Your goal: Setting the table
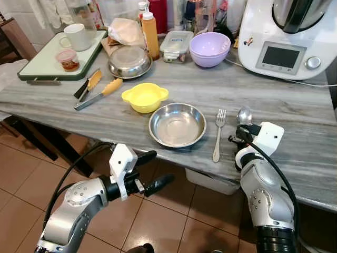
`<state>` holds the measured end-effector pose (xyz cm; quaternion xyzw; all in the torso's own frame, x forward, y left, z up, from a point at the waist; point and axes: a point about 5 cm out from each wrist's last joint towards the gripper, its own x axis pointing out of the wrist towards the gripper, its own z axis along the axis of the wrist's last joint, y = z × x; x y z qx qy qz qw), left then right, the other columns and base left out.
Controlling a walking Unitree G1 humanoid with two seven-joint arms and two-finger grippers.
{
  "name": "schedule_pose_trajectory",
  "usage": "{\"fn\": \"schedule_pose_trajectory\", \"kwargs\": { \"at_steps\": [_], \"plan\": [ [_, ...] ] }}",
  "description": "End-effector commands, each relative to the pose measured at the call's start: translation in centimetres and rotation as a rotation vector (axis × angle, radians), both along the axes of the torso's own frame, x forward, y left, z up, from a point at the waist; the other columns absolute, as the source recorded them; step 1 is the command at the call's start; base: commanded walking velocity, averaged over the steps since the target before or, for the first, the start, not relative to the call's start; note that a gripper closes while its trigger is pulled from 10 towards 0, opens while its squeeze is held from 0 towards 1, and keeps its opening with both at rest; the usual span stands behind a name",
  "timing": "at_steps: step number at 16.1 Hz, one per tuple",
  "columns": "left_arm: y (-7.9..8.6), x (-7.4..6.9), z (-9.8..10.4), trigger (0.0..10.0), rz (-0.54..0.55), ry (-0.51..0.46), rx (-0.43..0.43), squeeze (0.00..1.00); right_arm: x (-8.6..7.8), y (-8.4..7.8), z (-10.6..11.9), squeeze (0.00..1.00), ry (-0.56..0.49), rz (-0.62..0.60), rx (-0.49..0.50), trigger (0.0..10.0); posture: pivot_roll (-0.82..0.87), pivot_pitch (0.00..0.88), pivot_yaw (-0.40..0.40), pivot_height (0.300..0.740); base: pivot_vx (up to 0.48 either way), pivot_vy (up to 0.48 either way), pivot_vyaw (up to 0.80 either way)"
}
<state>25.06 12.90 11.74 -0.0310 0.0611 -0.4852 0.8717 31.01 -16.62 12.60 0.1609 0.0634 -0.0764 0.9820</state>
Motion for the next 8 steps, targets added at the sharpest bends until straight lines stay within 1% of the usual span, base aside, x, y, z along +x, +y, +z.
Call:
{"fn": "schedule_pose_trajectory", "kwargs": {
  "at_steps": [1,4,8],
  "plan": [
    [0.0,-0.3,0.3,10.0,-0.017,-0.017,0.012,0.0,-0.3,0.2,-0.9,1.0,0.036,0.005,0.027,10.0,-0.04,0.127,0.097,0.74,0.0,0.0,0.0],
    [-0.1,-0.2,0.3,10.0,-0.019,-0.018,0.013,0.0,-0.2,0.2,-0.9,1.0,0.029,0.009,0.027,10.0,-0.04,0.122,0.092,0.74,0.0,0.0,0.0],
    [-0.2,-0.2,0.6,10.0,-0.012,-0.029,0.007,0.0,0.0,0.1,0.3,1.0,-0.026,0.026,-0.015,10.0,-0.04,0.116,0.09,0.74,0.0,0.0,0.0]
  ]
}}
